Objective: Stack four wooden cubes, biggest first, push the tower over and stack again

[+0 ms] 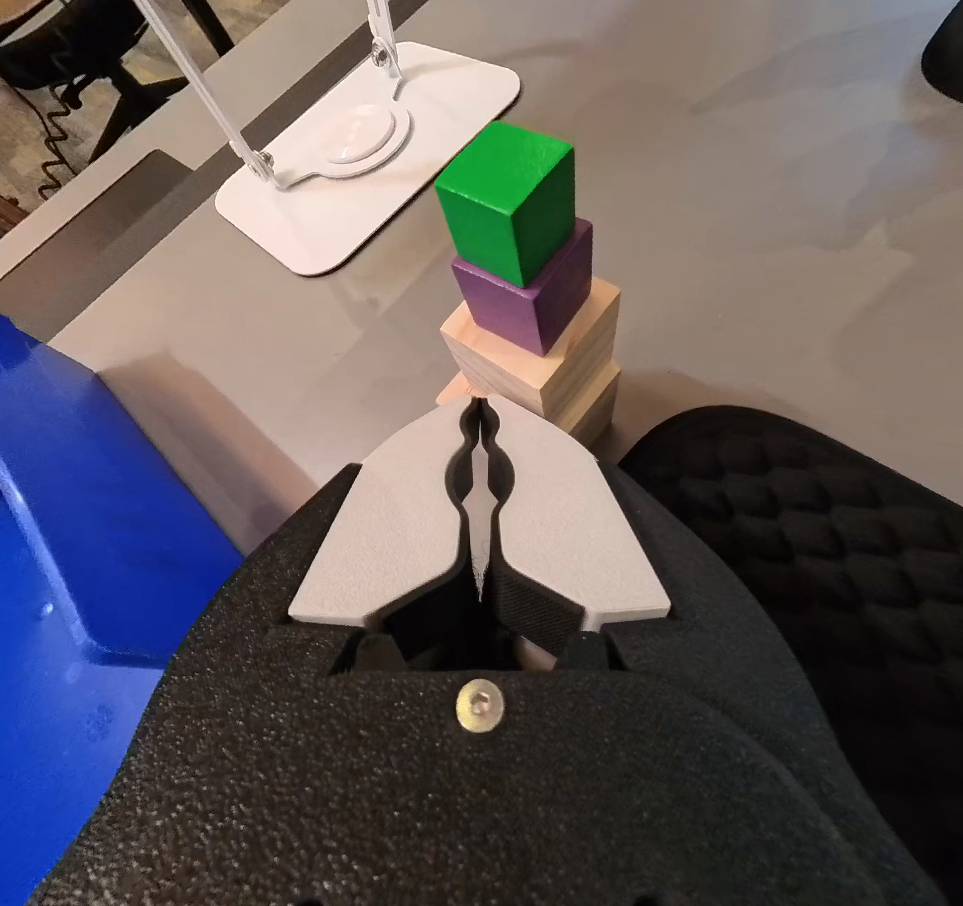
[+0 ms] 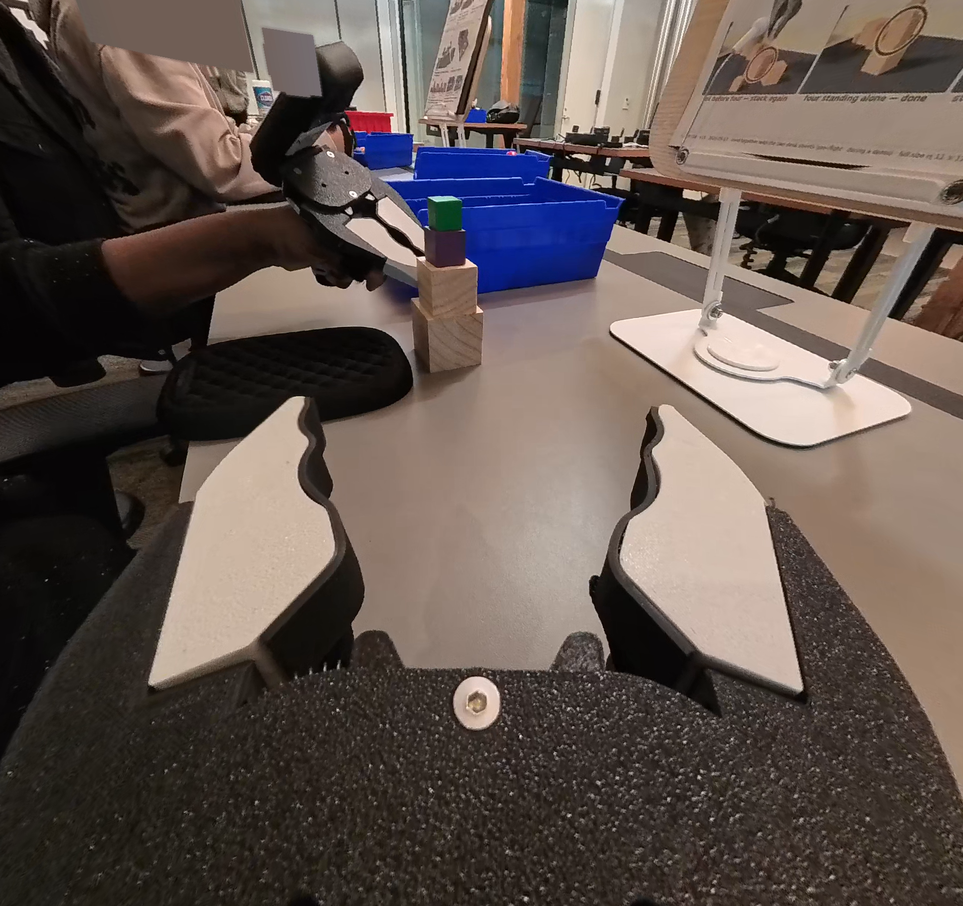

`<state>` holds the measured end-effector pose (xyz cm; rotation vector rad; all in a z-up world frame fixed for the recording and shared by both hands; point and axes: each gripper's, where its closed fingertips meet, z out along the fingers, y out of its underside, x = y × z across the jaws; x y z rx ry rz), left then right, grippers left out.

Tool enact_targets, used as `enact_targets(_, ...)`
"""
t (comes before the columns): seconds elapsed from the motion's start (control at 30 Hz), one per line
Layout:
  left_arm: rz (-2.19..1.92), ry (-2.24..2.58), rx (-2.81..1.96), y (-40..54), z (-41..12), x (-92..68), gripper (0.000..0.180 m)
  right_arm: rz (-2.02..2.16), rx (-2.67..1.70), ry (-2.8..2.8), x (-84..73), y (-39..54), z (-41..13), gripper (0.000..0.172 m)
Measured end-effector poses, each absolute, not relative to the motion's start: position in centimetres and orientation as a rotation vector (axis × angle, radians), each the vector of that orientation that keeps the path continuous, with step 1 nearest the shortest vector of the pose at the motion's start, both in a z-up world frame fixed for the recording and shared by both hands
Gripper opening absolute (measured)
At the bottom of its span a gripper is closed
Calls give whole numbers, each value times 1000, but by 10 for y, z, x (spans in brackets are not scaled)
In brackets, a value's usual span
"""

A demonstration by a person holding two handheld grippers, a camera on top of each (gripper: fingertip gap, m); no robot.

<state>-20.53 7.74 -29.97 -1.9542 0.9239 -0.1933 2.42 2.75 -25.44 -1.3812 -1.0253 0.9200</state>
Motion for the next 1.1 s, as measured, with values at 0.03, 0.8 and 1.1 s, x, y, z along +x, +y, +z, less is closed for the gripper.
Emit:
enact_targets(0.03, -194, 928, -1952, 77, -300, -204, 0, 918, -1380, -1025, 24, 28, -254, 114)
enact_targets(0.8, -213, 967, -1912, 76, -291, -187, 0, 921, -1379, -1027, 25, 27, -254, 113)
enact_targets(1.1, -233, 951, -1915, 74, -295, -182, 0, 925, -1377, -1023, 25, 27, -254, 113)
